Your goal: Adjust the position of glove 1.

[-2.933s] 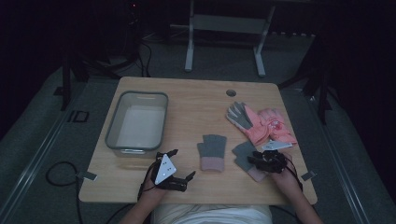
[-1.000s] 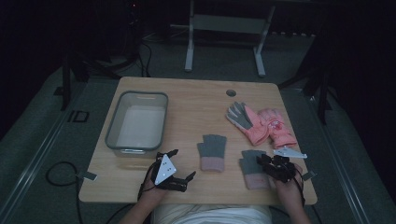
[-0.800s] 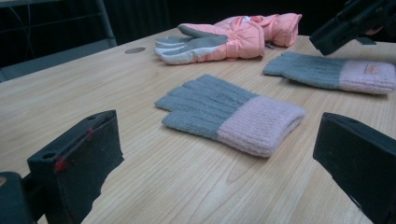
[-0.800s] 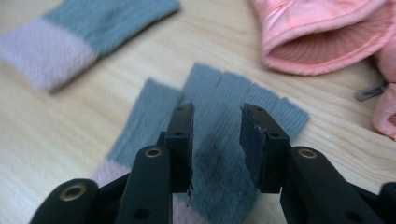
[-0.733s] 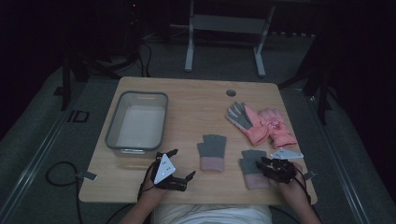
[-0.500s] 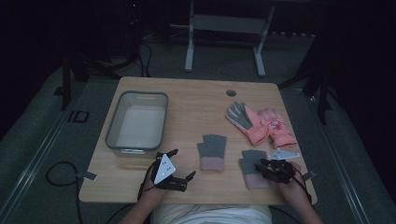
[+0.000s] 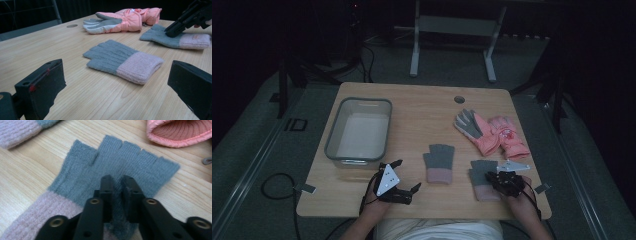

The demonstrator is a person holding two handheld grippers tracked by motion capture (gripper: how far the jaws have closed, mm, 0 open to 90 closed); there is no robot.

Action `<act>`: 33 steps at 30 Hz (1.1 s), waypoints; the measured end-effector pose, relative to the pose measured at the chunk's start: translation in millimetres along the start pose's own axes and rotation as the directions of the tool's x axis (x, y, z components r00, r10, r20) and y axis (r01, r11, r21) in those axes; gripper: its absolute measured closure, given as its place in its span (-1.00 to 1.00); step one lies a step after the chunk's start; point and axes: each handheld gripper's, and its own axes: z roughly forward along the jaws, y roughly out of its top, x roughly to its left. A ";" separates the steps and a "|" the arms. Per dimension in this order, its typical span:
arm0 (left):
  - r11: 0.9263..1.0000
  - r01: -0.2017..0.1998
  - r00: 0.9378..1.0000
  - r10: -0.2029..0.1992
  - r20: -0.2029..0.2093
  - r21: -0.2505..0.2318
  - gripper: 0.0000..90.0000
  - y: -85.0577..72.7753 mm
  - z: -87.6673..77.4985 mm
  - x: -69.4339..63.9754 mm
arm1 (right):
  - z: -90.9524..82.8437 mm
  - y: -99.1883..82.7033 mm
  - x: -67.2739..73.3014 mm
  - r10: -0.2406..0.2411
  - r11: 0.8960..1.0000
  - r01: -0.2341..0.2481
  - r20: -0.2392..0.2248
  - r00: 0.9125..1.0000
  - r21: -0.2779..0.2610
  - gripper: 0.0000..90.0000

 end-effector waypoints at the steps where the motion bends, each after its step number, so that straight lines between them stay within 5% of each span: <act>1: 1.000 0.001 1.000 -0.001 0.000 0.001 -0.99 0.1 0.1 0.0 | 0.2 0.8 1.0 0.002 1.000 -0.002 0.007 1.000 0.002 0.87; 7: 1.000 -0.006 1.000 0.007 -0.012 0.007 -0.99 0.2 0.5 -0.4 | -11.8 14.7 5.8 0.064 0.998 -0.063 0.018 0.998 -0.027 0.90; 18: 1.000 -0.005 1.000 0.006 -0.024 0.024 -0.99 0.7 1.5 -0.1 | -50.3 80.9 24.7 0.065 0.982 -0.063 0.007 0.998 -0.179 0.90; 25: 1.000 0.007 1.000 -0.007 -0.022 0.031 -0.99 0.8 1.7 1.5 | -47.2 114.0 45.6 0.028 0.978 -0.031 -0.018 0.999 -0.206 0.90; 33: 0.999 0.013 1.000 -0.012 -0.019 0.034 -0.99 0.9 2.0 2.3 | -28.7 138.0 72.2 0.045 0.976 -0.061 -0.077 0.996 -0.211 0.90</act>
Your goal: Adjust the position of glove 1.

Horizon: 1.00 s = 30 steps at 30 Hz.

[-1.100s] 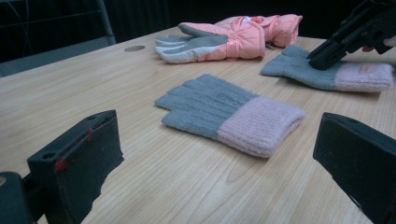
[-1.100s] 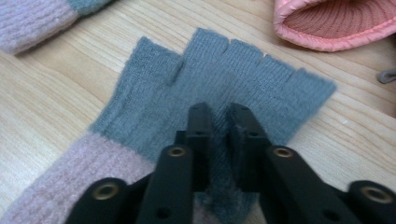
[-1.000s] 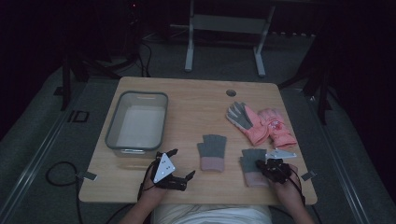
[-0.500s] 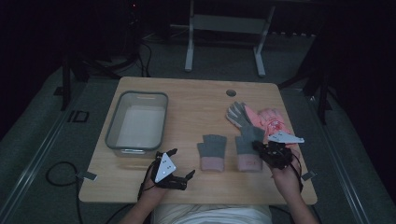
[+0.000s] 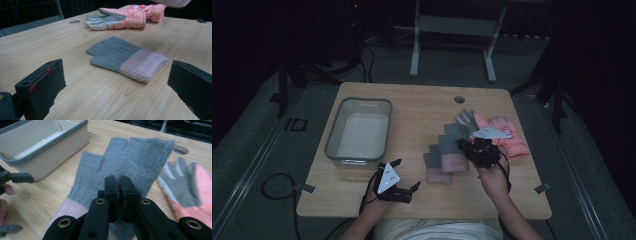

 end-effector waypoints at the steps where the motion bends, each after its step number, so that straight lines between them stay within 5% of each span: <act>1: 1.000 0.000 1.000 0.000 -0.001 0.002 -0.99 0.1 0.3 -0.1 | 3.8 -0.2 2.5 0.004 1.000 -0.004 -0.004 1.000 0.005 0.90; 6: 1.000 -0.004 1.000 0.004 -0.002 0.003 -0.99 0.2 0.4 -0.5 | 31.8 -9.2 14.6 0.031 0.998 -0.030 -0.016 0.999 0.053 0.90; 15: 0.999 -0.022 1.000 0.023 -0.020 0.024 -0.99 0.9 2.0 -2.1 | 69.7 -30.3 13.0 0.094 0.985 -0.087 -0.034 0.995 0.150 0.90; 30: 0.998 0.002 1.000 -0.002 0.001 0.064 -0.99 2.4 5.7 1.2 | 95.0 -49.1 6.2 0.112 0.968 -0.100 -0.040 0.993 0.229 0.87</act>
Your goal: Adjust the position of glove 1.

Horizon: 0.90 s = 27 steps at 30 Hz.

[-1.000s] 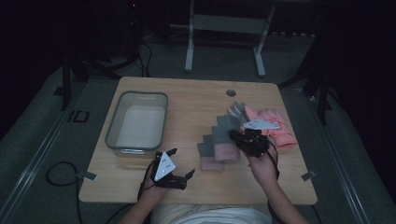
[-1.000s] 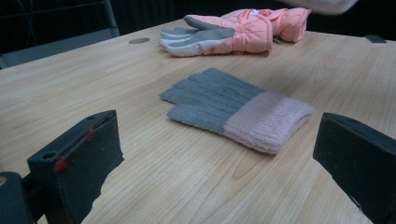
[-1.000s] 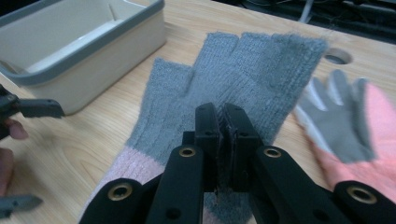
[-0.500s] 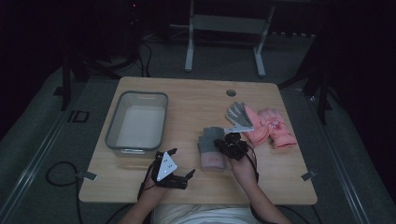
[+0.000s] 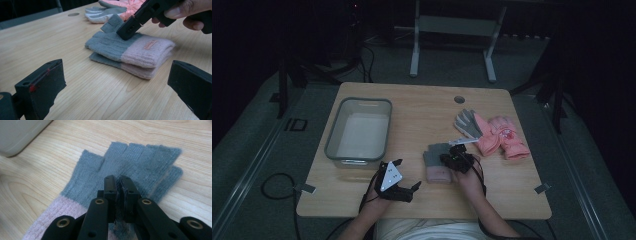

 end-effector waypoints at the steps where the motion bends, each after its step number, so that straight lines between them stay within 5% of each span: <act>1: 1.000 0.006 1.000 -0.006 0.004 0.005 -0.99 0.2 0.6 0.4 | 1.5 -0.1 0.2 -0.006 1.000 0.006 0.005 1.000 0.003 0.87; 11: 0.998 0.037 0.999 -0.038 0.004 0.060 -0.99 1.1 2.6 5.5 | -2.1 -1.6 -4.8 0.002 1.000 -0.002 -0.006 1.000 -0.008 0.68; 18: 0.973 -0.017 0.997 -0.001 0.080 0.232 -0.84 13.5 15.2 -7.4 | -26.8 16.3 -26.7 0.000 0.997 0.001 0.017 1.000 -0.080 0.51; 21: 0.968 -0.118 0.985 0.086 0.147 0.220 -0.77 23.5 22.2 -17.7 | -29.9 26.2 -36.0 -0.003 0.996 0.005 0.027 1.000 -0.088 0.42; 24: 0.966 -0.189 0.966 0.150 0.211 0.177 -0.70 36.4 31.4 -25.4 | -25.2 34.9 -43.2 -0.010 0.997 0.012 0.019 1.000 -0.077 0.35; 26: 0.957 -0.234 0.951 0.188 0.246 0.170 -0.69 44.5 39.9 -29.1 | -20.0 37.7 -45.1 -0.018 0.998 0.019 0.017 1.000 -0.060 0.32; 27: 0.947 -0.272 0.937 0.222 0.269 0.168 -0.67 48.0 45.3 -31.6 | -16.5 38.7 -45.6 -0.023 0.998 0.024 0.024 0.999 -0.052 0.32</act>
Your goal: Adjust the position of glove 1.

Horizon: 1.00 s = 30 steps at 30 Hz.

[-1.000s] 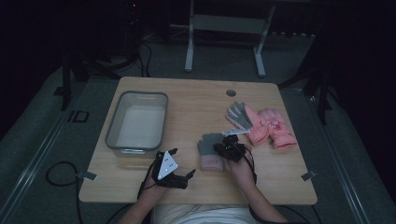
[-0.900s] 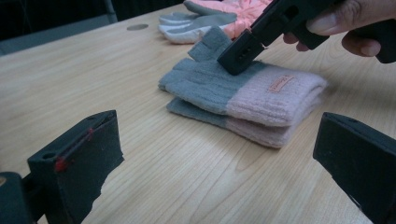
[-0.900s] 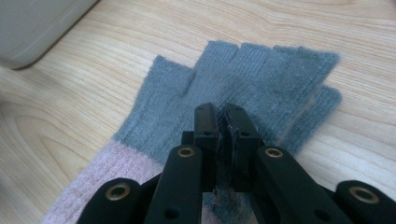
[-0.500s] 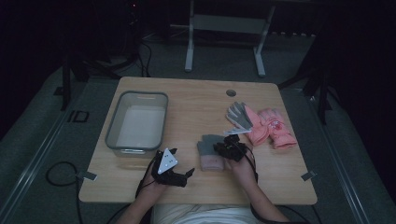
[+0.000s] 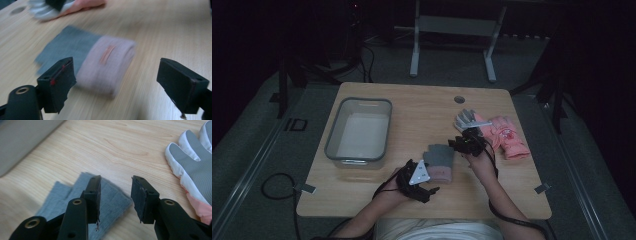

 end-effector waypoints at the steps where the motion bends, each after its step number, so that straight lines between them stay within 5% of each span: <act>1: 1.000 -0.025 1.000 0.025 0.007 0.013 -0.65 2.3 2.7 0.0 | 5.0 0.5 -0.4 -0.002 1.000 0.002 0.000 1.000 0.012 0.29; 5: 0.994 -0.088 0.995 0.085 0.053 0.068 -0.47 4.5 16.9 3.0 | 21.6 -0.9 -3.1 0.008 0.999 -0.007 -0.005 1.000 0.051 0.20; 13: 0.978 -0.165 0.986 0.160 0.047 0.126 -0.31 2.4 27.1 5.5 | 42.8 -12.7 -6.3 0.033 0.992 -0.030 -0.025 0.999 0.119 -0.04; 20: 0.957 -0.237 0.970 0.243 -0.018 0.167 -0.08 2.0 31.6 -2.5 | 45.7 -16.7 -5.7 0.006 0.993 -0.004 -0.019 1.000 0.119 -0.08; 24: 0.958 -0.232 0.970 0.240 -0.030 0.171 0.09 2.0 31.0 -1.2 | 47.8 -17.8 -7.1 0.007 0.992 -0.007 -0.001 1.000 0.123 -0.23; 30: 0.963 -0.209 0.977 0.213 -0.007 0.171 0.45 6.5 28.9 4.5 | 45.9 -17.6 -6.0 0.029 0.990 -0.019 -0.074 0.997 0.138 0.33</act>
